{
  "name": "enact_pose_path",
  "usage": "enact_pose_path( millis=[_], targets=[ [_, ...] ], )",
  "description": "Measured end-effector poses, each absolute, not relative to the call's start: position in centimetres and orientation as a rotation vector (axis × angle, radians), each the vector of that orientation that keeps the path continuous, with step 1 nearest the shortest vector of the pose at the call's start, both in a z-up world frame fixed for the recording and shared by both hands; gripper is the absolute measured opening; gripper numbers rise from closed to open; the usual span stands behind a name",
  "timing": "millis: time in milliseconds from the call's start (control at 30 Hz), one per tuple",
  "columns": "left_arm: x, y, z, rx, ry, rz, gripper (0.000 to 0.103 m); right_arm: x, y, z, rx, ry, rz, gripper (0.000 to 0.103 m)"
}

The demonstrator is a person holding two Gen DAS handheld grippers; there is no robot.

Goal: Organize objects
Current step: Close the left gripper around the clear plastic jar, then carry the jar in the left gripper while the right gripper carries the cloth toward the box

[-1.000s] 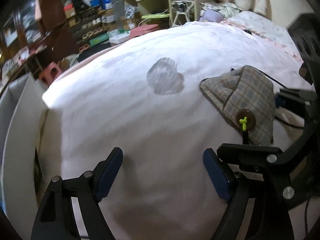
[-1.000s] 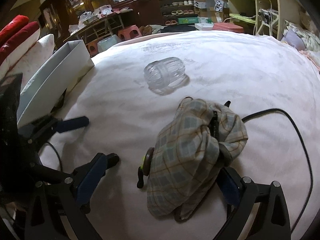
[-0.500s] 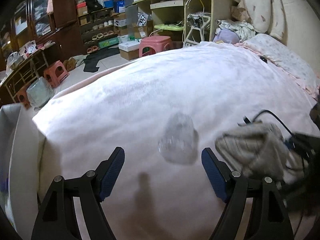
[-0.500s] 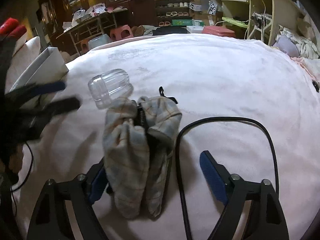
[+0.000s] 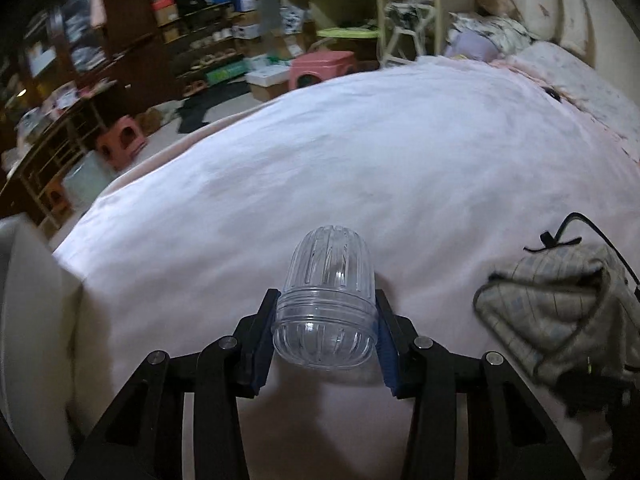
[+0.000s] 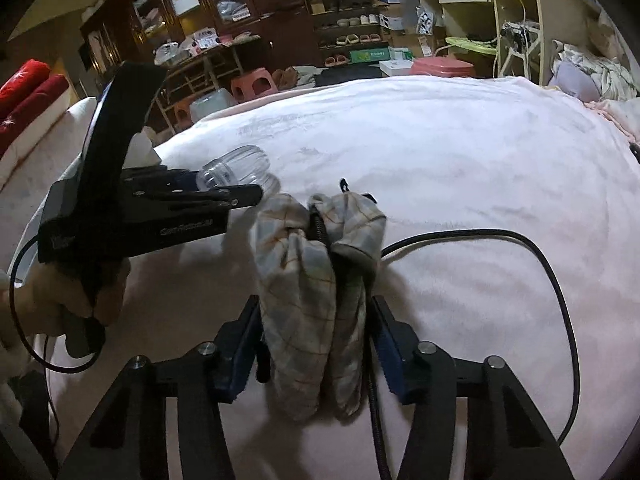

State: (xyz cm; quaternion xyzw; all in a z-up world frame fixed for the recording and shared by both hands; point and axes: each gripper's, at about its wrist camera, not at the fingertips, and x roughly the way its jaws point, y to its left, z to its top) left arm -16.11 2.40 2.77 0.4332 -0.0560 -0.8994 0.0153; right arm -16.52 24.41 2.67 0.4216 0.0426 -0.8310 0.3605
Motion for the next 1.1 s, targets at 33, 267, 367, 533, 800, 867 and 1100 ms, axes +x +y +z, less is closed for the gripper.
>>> enact_pose_path(
  millis=[33, 267, 367, 533, 800, 867, 1100],
  targets=[
    [-15.1, 2.3, 3.0, 1.331, -0.16, -2.787, 0.044, -16.5, 24.4, 2.8, 1.086, 0.108, -2.14, 0.047],
    [-8.3, 0.1, 2.2, 1.321, -0.149, -2.648, 0.044, -15.2, 23.0, 3.0, 1.053, 0.083, -2.023, 0.044],
    [-5.3, -0.1, 2.4, 1.28, -0.169, -2.632, 0.044, -13.9, 21.4, 3.1, 1.03, 0.126, -1.967, 0.044],
    [-1.9, -0.2, 3.1, 1.271, -0.12, -2.66, 0.044, -10.6, 17.8, 3.0, 0.995, 0.234, -1.907, 0.044],
    [0.3, -1.5, 0.9, 1.366, -0.05, -2.655, 0.044, -8.1, 15.2, 2.9, 1.024, 0.265, -1.955, 0.044],
    [0.0, -2.2, 1.1, 1.37, 0.016, -2.664, 0.044, -7.4, 14.7, 3.0, 1.024, 0.288, -1.943, 0.044],
    [0.9, -3.1, 0.7, 1.288, 0.102, -2.67, 0.045, -4.1, 13.3, 2.4, 1.051, 0.432, -1.93, 0.048]
  ],
)
